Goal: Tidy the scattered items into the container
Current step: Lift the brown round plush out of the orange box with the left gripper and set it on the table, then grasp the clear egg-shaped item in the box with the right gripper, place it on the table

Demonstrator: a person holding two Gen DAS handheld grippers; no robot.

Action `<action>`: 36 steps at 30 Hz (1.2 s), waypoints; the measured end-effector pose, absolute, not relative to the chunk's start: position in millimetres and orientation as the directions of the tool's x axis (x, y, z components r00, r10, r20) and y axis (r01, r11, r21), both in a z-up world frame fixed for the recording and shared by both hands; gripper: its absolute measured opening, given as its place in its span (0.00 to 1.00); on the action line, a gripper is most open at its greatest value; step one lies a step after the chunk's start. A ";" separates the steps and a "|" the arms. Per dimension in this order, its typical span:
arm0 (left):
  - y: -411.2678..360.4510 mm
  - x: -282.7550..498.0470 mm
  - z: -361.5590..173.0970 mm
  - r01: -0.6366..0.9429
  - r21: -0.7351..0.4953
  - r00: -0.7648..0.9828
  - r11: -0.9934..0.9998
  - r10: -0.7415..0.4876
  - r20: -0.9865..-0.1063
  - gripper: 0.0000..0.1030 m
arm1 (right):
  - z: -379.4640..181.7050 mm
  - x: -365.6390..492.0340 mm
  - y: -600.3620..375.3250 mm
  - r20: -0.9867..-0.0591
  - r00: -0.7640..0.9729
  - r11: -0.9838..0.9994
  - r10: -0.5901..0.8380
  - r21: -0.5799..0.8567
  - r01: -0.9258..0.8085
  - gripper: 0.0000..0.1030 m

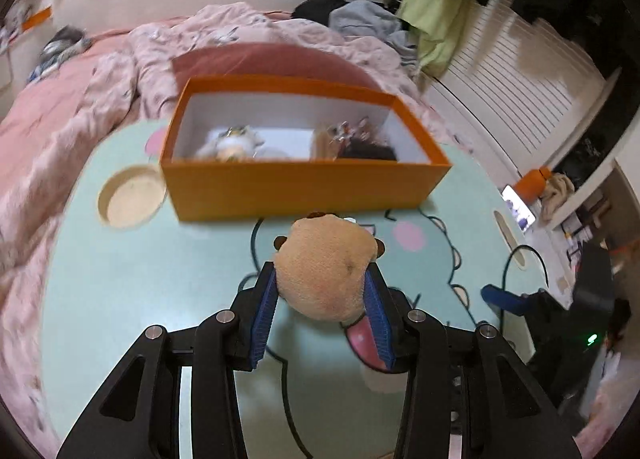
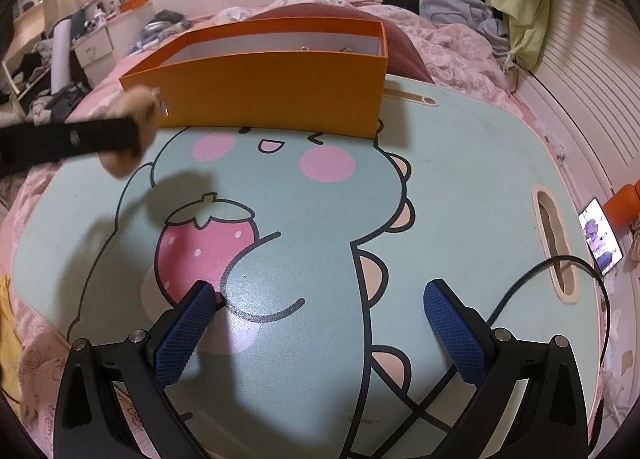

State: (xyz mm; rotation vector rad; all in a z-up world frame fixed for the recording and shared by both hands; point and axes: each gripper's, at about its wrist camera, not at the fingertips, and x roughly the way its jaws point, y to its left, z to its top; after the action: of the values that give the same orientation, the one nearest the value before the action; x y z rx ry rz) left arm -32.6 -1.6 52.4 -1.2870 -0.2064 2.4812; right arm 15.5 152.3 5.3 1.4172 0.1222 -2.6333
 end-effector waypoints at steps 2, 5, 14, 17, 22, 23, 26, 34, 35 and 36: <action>-7.5 -29.4 47.1 -0.198 -0.284 -0.572 -0.938 0.346 -0.744 0.47 | 7.9 14.0 151.7 -0.836 -0.536 -0.981 -0.120 0.016 0.195 0.96; -12.1 -25.1 39.7 -0.166 -0.256 -0.608 -0.952 0.303 -0.734 0.52 | 28.2 16.1 154.5 -0.798 -0.592 -0.983 -0.117 0.010 0.182 0.83; -51.8 -4.4 7.1 -0.053 -0.444 -0.659 -0.895 0.365 -0.657 0.63 | 111.1 -55.1 160.1 -0.723 -0.613 -0.945 -0.319 0.192 0.265 0.67; -58.9 2.9 0.2 -0.052 -0.496 -0.679 -0.867 0.395 -0.619 0.63 | 116.3 -109.6 139.2 -0.783 -0.502 -0.924 -0.368 0.250 0.288 0.53; -68.8 4.4 -2.6 -0.046 -0.567 -0.692 -0.822 0.436 -0.576 0.63 | 69.1 -190.9 99.0 -0.908 -0.273 -0.931 -0.316 0.242 0.274 0.33; -69.2 4.7 -2.4 -0.045 -0.568 -0.694 -0.822 0.434 -0.575 0.63 | 58.0 -200.4 91.1 -0.926 -0.232 -0.934 -0.297 0.231 0.274 0.28; -67.4 5.4 -1.4 -0.051 -0.556 -0.692 -0.830 0.431 -0.579 0.63 | 37.0 -216.2 73.3 -0.952 -0.170 -0.936 -0.256 0.200 0.291 0.24; -68.2 5.7 -0.3 -0.059 -0.568 -0.689 -0.821 0.445 -0.573 0.63 | 11.8 -227.6 41.4 -0.981 -0.071 -0.923 -0.182 0.146 0.355 0.28; -69.0 5.6 -0.6 -0.057 -0.571 -0.688 -0.819 0.447 -0.572 0.63 | 12.5 -223.4 39.9 -0.982 -0.078 -0.922 -0.171 0.131 0.365 0.27; -69.5 5.7 -0.7 -0.058 -0.574 -0.689 -0.817 0.449 -0.570 0.63 | 13.4 -221.6 38.3 -0.984 -0.089 -0.920 -0.153 0.109 0.377 0.22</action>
State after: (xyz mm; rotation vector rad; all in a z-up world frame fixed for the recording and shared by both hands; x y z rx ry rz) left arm 5.7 -69.5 -0.7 -1.0589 -0.7666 2.5355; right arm -221.7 38.3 13.4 1.8375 0.2435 -2.0698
